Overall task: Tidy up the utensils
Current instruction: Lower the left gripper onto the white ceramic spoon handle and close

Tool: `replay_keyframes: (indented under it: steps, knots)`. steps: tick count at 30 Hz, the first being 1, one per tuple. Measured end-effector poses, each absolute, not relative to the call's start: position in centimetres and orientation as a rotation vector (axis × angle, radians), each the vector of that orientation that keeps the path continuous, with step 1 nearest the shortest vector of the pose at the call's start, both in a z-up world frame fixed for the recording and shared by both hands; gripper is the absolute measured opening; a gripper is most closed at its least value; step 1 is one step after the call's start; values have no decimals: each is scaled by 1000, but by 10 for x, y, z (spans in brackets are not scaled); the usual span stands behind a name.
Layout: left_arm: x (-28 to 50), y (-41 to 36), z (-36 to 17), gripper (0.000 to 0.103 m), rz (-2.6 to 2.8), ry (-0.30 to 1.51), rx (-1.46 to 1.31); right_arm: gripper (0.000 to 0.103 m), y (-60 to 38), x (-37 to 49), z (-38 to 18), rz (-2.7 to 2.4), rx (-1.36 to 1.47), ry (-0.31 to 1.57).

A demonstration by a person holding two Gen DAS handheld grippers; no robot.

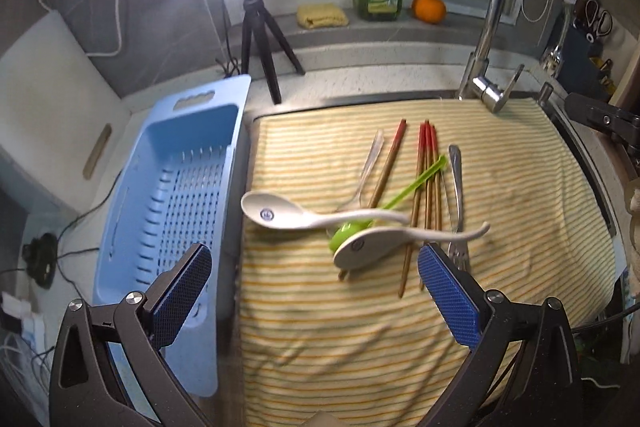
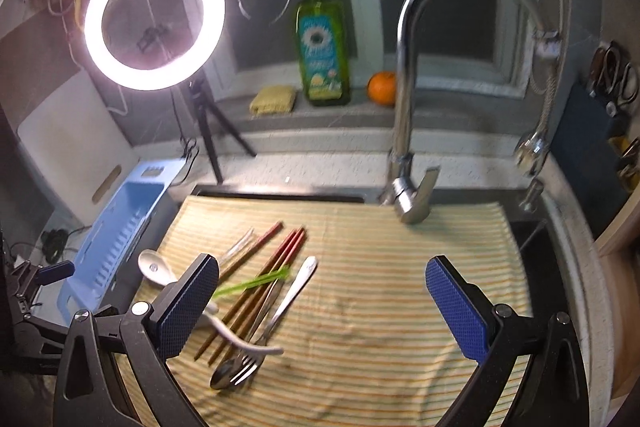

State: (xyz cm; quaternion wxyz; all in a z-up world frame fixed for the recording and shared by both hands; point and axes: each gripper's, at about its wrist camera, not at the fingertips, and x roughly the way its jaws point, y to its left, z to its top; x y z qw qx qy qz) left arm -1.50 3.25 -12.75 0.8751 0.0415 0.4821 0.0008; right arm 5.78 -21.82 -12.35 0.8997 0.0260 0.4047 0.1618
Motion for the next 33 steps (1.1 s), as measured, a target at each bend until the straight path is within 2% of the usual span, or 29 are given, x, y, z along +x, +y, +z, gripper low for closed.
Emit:
replay_keyframes:
  steps: [3,6,10,11,13,15,17,21,23,30,33]
  knots:
    - [-17,39,-140,102,-16,1045,48,102,-214,61,-141,369,83,908]
    - [-18,40,-155,93,-32,1084,37,97,-211,63,-156,389,107,968]
    - [-16,40,-169,76,-54,1118,47,90,-213,64,-177,402,137,1043]
    - [-14,40,-172,69,-60,1125,46,88,-215,64,-182,409,154,1067]
    - [-10,41,-175,64,-78,1135,46,81,-218,66,-194,421,201,1119]
    - [-4,41,-179,62,-98,1138,62,68,-221,69,-207,425,262,1180]
    - [1,37,-183,61,-129,1145,97,62,-222,71,-217,433,326,1227]
    - [9,34,-191,54,-163,1158,152,59,-221,72,-231,428,415,1282]
    - [14,34,-193,46,-184,1162,159,57,-222,73,-236,418,462,1304]
    - [26,31,-203,40,-254,1184,179,51,-227,74,-251,390,619,1361]
    - [31,29,-208,31,-297,1201,185,48,-224,72,-256,388,663,1375]
